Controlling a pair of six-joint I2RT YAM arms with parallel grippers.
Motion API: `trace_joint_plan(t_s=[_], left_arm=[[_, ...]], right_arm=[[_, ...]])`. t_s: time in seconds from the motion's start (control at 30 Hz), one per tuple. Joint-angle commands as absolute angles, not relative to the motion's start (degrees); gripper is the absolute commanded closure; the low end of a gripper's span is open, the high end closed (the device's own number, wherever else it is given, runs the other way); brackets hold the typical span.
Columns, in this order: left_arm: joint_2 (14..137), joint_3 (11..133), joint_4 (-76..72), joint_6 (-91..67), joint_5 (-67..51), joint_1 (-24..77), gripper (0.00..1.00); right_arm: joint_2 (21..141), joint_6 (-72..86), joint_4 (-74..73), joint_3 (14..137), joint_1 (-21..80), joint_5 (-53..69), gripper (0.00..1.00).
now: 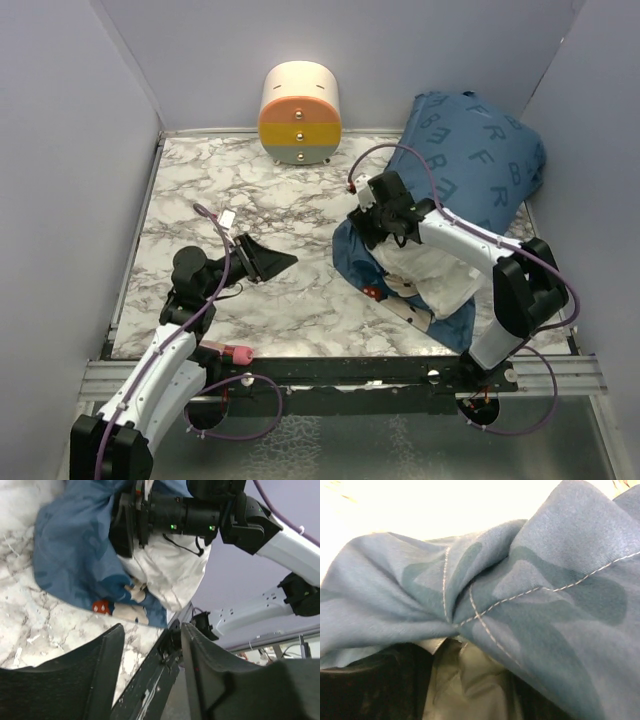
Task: Put the pillow into the pillowcase
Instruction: Stuff the pillow into the pillowcase.
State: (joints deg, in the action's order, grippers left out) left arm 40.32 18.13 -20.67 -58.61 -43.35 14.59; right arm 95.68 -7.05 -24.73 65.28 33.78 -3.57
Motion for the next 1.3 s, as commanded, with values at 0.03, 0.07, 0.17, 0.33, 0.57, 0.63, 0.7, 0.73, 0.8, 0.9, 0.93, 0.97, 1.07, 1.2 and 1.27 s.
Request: trace_joint_plan(t_s=[0.03, 0.07, 0.17, 0.33, 0.57, 0.63, 0.7, 0.73, 0.8, 0.9, 0.93, 0.97, 1.07, 1.2, 1.27], left_arm=[[36.73, 20.11, -20.41, -62.77, -35.62, 14.46, 0.45], [36.92, 19.72, -21.23, -63.96, -35.14, 14.56, 0.45], [37.31, 19.2, -22.01, -65.53, -32.7, 15.52, 0.45], [38.68, 19.93, -20.9, -66.47, -26.68, 18.72, 0.46], [51.14, 24.2, -20.31, -64.69, -20.62, 28.52, 0.6], [55.33, 25.63, -21.74, -64.29, -19.7, 31.75, 0.59], [58.75, 26.47, -23.66, -64.08, -18.25, 34.42, 0.55], [60.08, 26.83, -24.29, -63.72, -17.18, 35.66, 0.52], [62.29, 27.72, -25.51, -62.67, -14.63, 37.98, 0.49], [66.23, 28.85, -27.26, -61.79, -12.62, 40.45, 0.47], [67.84, 29.57, -27.26, -61.59, -12.31, 41.05, 0.46], [69.45, 29.94, -27.32, -61.55, -11.86, 41.46, 0.46], [73.95, 31.47, -29.69, -61.48, -10.94, 42.54, 0.46], [79.12, 35.1, -27.58, -58.05, -9.0, 42.88, 0.46], [81.05, 35.42, -29.42, -57.91, -8.19, 42.81, 0.46]], right_arm=[[93.1, -2.14, -28.72, 74.84, 35.15, 15.37, 0.36], [93.17, -2.62, -30.72, 76.88, 35.16, 15.64, 0.34], [92.55, -3.87, -35.01, 81.3, 35.16, 17.51, 0.3], [88.59, -2.76, -35.26, 81.58, 35.16, 21.5, 0.26], [85.96, -2.46, -35.68, 81.89, 35.16, 28.39, 0.27], [86.15, -2.61, -37.05, 83.59, 35.15, 28.31, 0.29], [86.25, -2.78, -38.47, 86.12, 35.16, 28.61, 0.31], [86.11, -2.81, -39.15, 87.34, 35.12, 28.83, 0.31], [85.53, -2.47, -39.57, 89.18, 35.17, 28.9, 0.31], [84.68, -2.13, -39.47, 90.81, 35.16, 30.17, 0.3], [84.57, -2.11, -39.44, 91.31, 35.16, 31.24, 0.3], [84.55, -2.13, -39.32, 91.64, 35.21, 32.68, 0.3], [84.32, -1.71, -38.76, 90.8, 35.16, 33.48, 0.3], [85.35, -1.98, -41.71, 91.17, 35.16, 29.47, 0.36], [85.47, -1.44, -42.53, 90.76, 35.16, 25.73, 0.43]])
